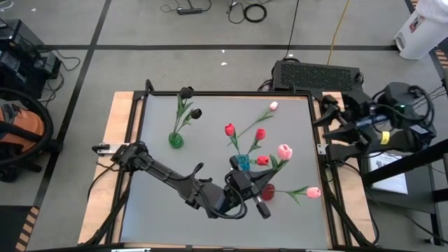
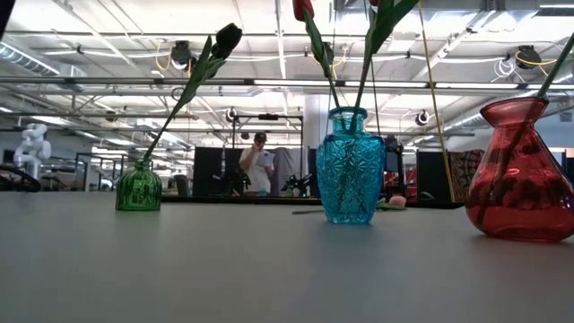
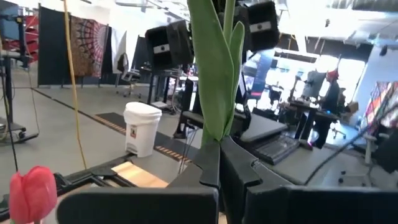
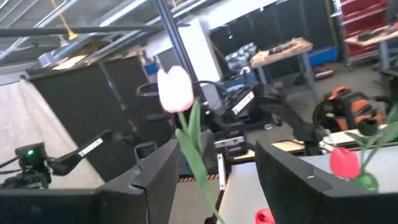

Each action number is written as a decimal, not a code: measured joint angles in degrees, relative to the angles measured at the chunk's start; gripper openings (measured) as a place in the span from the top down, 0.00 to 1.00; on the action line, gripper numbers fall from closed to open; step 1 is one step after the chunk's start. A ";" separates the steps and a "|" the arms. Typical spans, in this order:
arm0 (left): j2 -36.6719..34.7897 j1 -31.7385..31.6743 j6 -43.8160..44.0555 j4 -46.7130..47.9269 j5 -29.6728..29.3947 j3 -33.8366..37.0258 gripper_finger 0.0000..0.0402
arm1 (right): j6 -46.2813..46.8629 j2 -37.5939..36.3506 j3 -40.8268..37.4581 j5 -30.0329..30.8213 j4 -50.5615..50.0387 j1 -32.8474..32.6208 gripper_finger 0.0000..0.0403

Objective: Sort flowers into vase by color
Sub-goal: Put the bottom pink tulip into the red vase

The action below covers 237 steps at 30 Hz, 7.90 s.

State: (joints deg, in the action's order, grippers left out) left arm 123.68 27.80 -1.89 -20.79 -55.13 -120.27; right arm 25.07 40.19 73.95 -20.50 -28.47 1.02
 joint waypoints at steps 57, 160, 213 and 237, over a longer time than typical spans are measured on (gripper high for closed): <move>-0.12 -3.57 -0.02 -8.72 2.67 0.00 1.00 | -3.95 17.96 -0.02 -1.39 13.83 -7.26 0.97; -12.11 8.84 -37.55 -5.60 -34.91 0.04 0.73 | -0.63 -1.74 -30.38 11.46 21.07 -9.77 1.00; -12.09 11.05 -37.77 -5.34 -34.86 0.04 0.73 | -2.18 3.01 -34.55 23.77 28.61 -21.92 1.00; -13.05 13.42 -37.92 -6.98 -34.74 -0.02 0.73 | -3.88 3.01 -34.53 24.51 29.99 -21.92 1.00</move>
State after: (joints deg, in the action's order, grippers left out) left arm 110.63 41.22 -39.81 -27.77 -89.88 -120.29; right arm 21.19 43.20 39.42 4.01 1.52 -20.91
